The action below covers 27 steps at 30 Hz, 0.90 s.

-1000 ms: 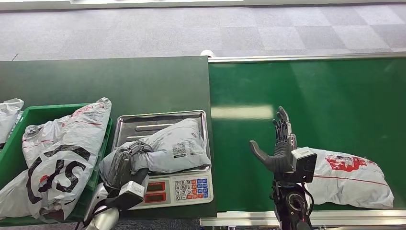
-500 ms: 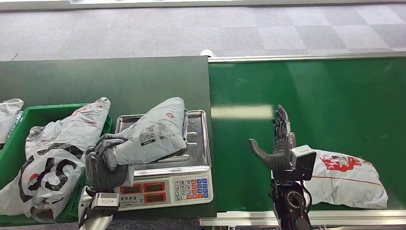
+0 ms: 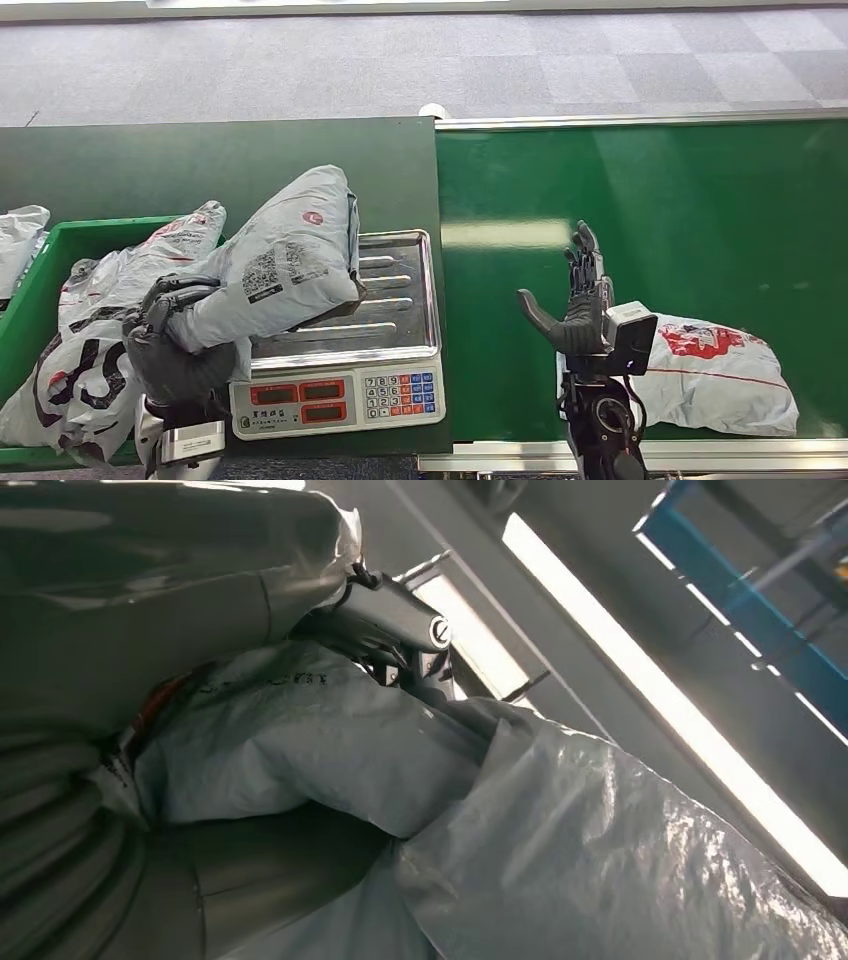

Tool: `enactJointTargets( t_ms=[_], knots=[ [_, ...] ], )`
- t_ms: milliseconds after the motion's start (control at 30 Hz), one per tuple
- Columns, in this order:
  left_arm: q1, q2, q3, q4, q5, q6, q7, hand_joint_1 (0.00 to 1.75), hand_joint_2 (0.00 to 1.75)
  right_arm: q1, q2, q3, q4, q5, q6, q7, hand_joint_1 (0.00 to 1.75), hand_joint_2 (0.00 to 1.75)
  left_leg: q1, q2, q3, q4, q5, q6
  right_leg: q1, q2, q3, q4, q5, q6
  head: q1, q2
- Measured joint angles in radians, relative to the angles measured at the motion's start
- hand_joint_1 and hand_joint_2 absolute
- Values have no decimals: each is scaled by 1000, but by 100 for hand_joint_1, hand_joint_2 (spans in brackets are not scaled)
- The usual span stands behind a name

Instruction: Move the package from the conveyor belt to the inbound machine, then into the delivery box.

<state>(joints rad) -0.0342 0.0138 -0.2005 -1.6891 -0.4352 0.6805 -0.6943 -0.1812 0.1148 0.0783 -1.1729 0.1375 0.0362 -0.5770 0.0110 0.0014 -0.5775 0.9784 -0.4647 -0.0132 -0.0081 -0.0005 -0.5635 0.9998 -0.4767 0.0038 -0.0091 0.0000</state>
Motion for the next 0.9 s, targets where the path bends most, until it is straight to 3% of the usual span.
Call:
enactJointTargets(
  t_ms=[200, 600, 900],
  knots=[
    [1, -51, 129, -42, -65, 2, 0, 175, 175, 7, 0, 8, 0, -6, -6, -3, 0, 175, 0, 0, 0, 0, 0, 0, 0, 0, 0, 0, 0, 0, 0, 0],
    [2, -91, 209, -78, -115, 2, 0, 175, 175, 8, 0, 10, 0, -8, -8, -8, 0, 175, 0, 0, 0, 0, 0, 0, 0, 0, 0, 0, 0, 0, 0, 0],
    [-28, -165, 391, -227, -192, 2, 0, 175, 175, 6, 0, 20, 11, -17, -16, -10, 0, 175, 0, 0, 0, 0, 0, 0, 0, 0, -1, 0, 0, 0, 0, 0]
  ],
)
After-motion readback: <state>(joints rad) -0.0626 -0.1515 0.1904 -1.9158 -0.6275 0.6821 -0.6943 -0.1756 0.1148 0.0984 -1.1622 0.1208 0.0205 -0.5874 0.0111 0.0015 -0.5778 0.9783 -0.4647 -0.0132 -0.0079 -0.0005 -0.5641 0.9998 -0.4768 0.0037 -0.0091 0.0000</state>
